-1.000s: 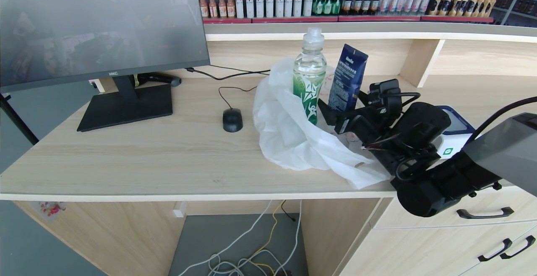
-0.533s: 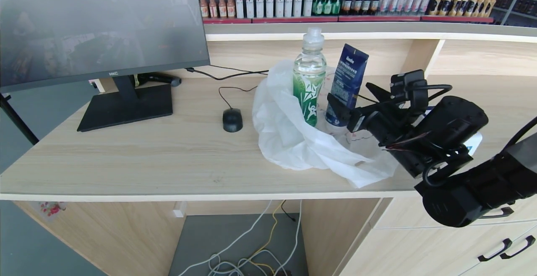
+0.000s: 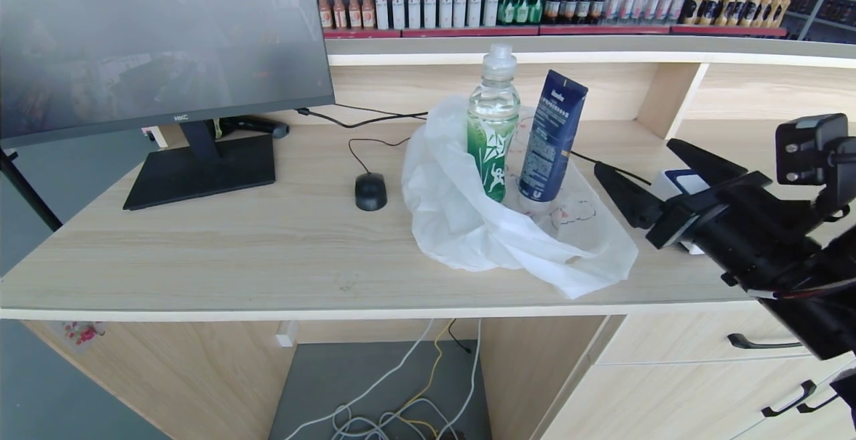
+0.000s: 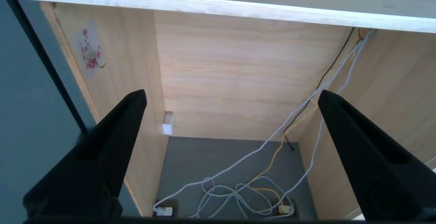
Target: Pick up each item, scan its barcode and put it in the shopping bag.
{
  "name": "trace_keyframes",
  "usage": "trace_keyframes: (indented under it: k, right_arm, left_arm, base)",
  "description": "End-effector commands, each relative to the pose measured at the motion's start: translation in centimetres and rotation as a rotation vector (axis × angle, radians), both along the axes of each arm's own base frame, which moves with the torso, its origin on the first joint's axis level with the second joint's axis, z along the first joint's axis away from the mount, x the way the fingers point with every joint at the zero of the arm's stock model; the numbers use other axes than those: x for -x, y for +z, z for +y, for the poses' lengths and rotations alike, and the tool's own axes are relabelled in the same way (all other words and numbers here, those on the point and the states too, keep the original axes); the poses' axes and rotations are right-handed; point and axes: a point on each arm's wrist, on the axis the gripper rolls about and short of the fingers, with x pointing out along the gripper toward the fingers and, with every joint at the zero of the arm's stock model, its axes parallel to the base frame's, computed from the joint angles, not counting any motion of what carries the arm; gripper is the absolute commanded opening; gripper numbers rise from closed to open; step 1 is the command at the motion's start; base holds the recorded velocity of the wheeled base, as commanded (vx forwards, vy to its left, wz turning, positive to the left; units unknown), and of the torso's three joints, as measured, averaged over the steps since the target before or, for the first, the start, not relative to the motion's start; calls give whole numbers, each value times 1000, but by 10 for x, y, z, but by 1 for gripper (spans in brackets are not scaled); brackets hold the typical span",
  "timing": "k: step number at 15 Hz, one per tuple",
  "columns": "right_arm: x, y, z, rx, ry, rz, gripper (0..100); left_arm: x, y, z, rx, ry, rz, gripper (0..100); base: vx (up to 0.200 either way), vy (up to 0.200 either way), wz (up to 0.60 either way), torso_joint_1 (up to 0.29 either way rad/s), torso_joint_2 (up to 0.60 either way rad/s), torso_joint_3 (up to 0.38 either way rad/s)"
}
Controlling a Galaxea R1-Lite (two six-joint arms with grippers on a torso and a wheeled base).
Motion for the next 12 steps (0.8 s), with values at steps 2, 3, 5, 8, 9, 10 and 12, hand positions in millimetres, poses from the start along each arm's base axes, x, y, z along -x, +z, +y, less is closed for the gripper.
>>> trace_keyframes:
  k: [2, 3, 5, 8, 9, 10, 12]
  right_arm:
    - [75, 5, -32, -16, -10, -47, 100]
    - [83, 0, -35, -11, -10, -34, 100]
    - [110, -33, -45, 30, -11, 73, 100]
    - [117, -47, -48, 68, -17, 177, 100]
    - [123, -53, -50, 90, -15, 233, 100]
    - [134, -59, -54, 115, -14, 291, 100]
    - [165, -78, -66, 164, -3, 406, 100]
  left_arm:
    - [0, 0, 0, 0, -1, 0, 100]
    - [0, 0, 0, -3, -1, 0, 100]
    - [0, 0, 0, -4, -1, 0, 100]
    - [0, 0, 0, -4, -1, 0, 100]
    - [0, 0, 0, -4, -1, 0, 100]
    - [0, 0, 0, -6, -1, 0, 100]
    - [0, 0, 0, -4, -1, 0, 100]
  base:
    - [0, 0, 0, 0, 0, 0]
    - [0, 0, 0, 0, 0, 0]
    - [0, 0, 0, 0, 0, 0]
    - [0, 0, 0, 0, 0, 0]
    - [0, 0, 0, 0, 0, 0]
    - [0, 0, 0, 0, 0, 0]
    - [0, 0, 0, 0, 0, 0]
